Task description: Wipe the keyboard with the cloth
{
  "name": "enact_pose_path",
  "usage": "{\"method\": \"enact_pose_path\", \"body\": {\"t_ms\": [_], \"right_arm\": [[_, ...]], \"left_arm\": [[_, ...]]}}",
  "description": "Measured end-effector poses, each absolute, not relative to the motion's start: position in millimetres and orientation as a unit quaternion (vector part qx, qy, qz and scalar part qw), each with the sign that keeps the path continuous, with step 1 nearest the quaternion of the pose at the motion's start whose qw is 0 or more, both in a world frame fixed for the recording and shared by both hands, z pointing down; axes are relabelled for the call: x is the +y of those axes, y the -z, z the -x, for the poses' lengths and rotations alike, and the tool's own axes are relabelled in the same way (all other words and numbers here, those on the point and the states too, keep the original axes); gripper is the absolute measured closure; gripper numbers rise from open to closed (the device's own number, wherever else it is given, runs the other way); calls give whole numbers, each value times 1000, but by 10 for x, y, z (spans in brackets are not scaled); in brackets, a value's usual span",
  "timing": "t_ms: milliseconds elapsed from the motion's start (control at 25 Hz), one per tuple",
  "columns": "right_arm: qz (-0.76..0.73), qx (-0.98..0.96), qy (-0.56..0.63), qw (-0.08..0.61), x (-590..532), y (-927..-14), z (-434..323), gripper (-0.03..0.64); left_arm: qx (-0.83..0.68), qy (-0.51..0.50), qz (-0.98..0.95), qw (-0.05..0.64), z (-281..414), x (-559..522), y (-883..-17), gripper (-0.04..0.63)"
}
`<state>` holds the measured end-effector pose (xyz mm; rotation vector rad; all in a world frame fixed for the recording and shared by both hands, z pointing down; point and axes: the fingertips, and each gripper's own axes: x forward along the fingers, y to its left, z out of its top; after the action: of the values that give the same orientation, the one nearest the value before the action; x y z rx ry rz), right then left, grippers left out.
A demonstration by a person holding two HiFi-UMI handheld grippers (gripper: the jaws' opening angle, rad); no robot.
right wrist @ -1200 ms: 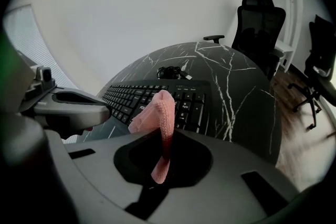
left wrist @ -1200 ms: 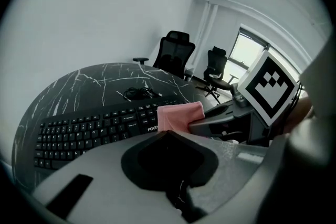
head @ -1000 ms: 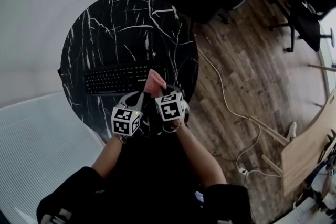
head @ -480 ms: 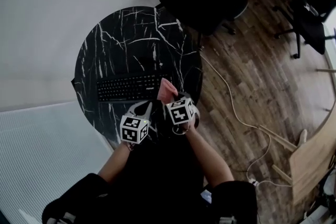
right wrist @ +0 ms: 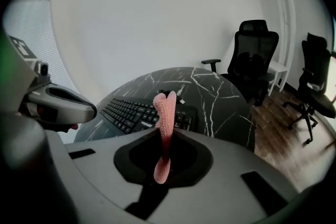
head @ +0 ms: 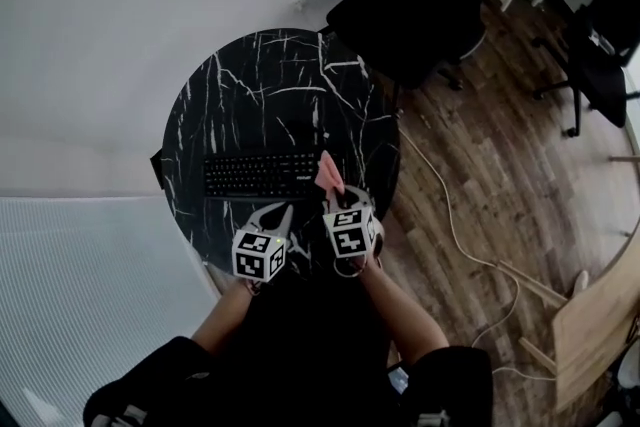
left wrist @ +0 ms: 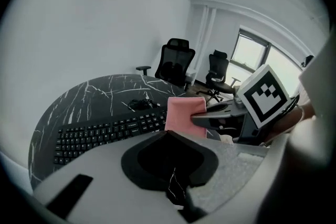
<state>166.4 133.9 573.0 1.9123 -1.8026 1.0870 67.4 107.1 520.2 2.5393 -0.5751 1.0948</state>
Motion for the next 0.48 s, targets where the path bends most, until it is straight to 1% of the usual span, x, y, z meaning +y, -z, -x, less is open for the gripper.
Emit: {"method": "enact_pose_path", "body": {"t_ms": [240,480], "right_arm": [[-671,-664,-315,99,1060,-5140,-1365,611],[-675,-685,-257,93,970,-4642,-982,611]], "left_arm": [[-236,-342,-896,157,-406,865,-4909,597],[-271,-286,-905,159,-9,706,-4543,597]]}}
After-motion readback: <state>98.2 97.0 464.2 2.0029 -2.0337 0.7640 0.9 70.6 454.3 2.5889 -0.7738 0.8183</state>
